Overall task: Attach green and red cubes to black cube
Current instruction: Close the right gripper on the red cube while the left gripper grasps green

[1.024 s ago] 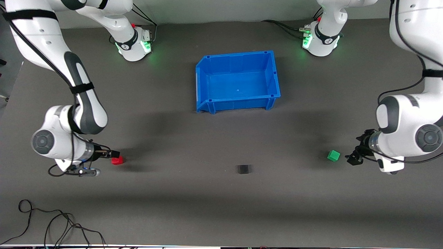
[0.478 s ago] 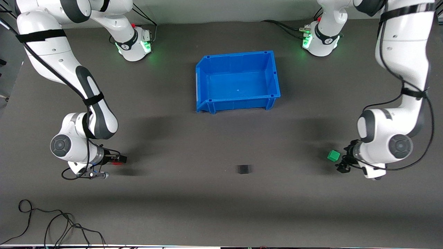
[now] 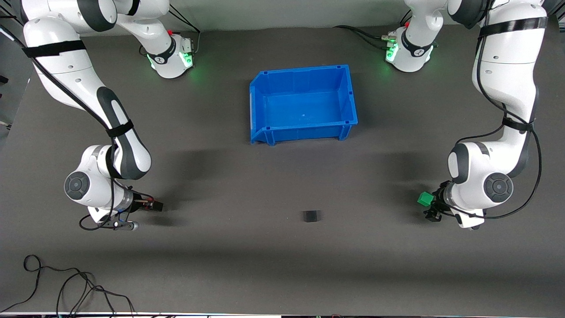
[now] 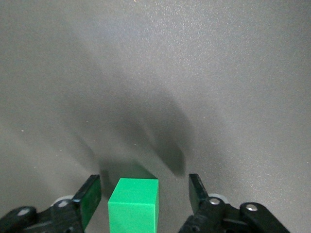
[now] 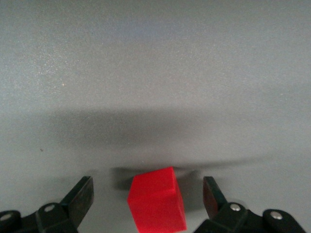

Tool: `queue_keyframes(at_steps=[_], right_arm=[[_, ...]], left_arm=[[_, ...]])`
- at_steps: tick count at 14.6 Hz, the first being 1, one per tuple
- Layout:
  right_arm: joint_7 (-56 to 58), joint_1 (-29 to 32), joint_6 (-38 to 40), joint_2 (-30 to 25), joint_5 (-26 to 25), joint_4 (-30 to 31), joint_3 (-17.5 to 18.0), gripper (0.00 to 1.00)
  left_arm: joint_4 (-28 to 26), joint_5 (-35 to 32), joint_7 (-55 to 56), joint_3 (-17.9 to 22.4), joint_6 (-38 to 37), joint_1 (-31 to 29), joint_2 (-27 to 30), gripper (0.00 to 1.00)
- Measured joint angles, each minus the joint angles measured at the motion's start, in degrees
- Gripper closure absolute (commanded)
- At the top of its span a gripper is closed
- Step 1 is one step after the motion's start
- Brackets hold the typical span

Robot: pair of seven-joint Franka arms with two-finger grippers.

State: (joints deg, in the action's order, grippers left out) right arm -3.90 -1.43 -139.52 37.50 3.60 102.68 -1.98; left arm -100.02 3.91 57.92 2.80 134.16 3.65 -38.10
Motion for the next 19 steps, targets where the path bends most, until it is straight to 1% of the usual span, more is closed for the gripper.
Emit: queue_keyframes(at_steps=[1, 2, 3, 4, 5, 6, 7, 8, 9, 11, 13, 15, 19], right_arm=[[0.00, 0.00, -0.21, 0.23, 0.00, -0.02, 0.00, 0.08], [0.00, 0.00, -0.43, 0.44, 0.01, -0.02, 0.00, 0.21], [0.01, 0.00, -0.68, 0.56, 0.01, -0.02, 0.00, 0.32], [0.01, 0.00, -0.92, 0.60, 0.01, -0.02, 0.00, 0.45], [0.02, 0.00, -0.99, 0.60, 0.01, -0.02, 0.00, 0.59], [0.02, 0.00, -1.00, 0.60, 0.01, -0.02, 0.00, 0.73], [0.03, 0.00, -1.00, 0.60, 0.01, -0.02, 0.00, 0.84], [0.03, 0.00, -1.02, 0.60, 0.01, -0.04, 0.00, 0.93], [0.03, 0.00, -1.02, 0.60, 0.01, -0.07, 0.00, 1.00], [0.02, 0.00, -1.03, 0.60, 0.05, -0.08, 0.00, 1.00], [-1.24, -0.01, -1.04, 0.59, 1.22, -0.24, 0.00, 1.00], [-6.03, -0.04, -1.04, 0.56, 5.56, -0.43, 0.05, 1.00], [-20.38, -1.22, -1.02, 0.55, 19.19, -0.89, 0.23, 1.00]], left_arm=[[0.00, 0.00, 0.03, 0.00, 0.01, 0.02, -0.11, 0.24], [-0.01, 0.00, 0.04, -0.01, 0.04, 0.05, -0.24, 0.27], [-0.02, 0.00, 0.05, -0.01, 0.07, 0.07, -0.37, 0.30], [-0.03, 0.00, 0.05, -0.03, 0.08, 0.12, -0.52, 0.35], [-0.04, 0.00, 0.05, -0.04, 0.09, 0.30, -0.70, 0.43], [-0.04, 0.00, 0.06, -0.04, 0.14, 0.54, -0.92, 0.49], [-0.01, 0.01, 0.09, -0.04, 0.32, 0.70, -1.03, 0.50], [0.12, 0.01, 0.10, -0.05, 0.51, 0.76, -0.98, 0.53], [0.14, 0.01, 0.10, -0.03, 0.50, 0.76, -0.94, 0.53], [0.14, 0.01, 0.10, 0.04, 0.50, 0.71, -0.93, 0.55], [0.14, 0.01, 0.10, 0.10, 0.50, 0.65, -0.92, 0.77], [0.16, 0.01, 0.10, 0.10, 0.49, 0.65, -0.89, 1.00], [0.49, 0.03, 0.14, 0.26, 0.47, 0.55, -0.83, 1.00]])
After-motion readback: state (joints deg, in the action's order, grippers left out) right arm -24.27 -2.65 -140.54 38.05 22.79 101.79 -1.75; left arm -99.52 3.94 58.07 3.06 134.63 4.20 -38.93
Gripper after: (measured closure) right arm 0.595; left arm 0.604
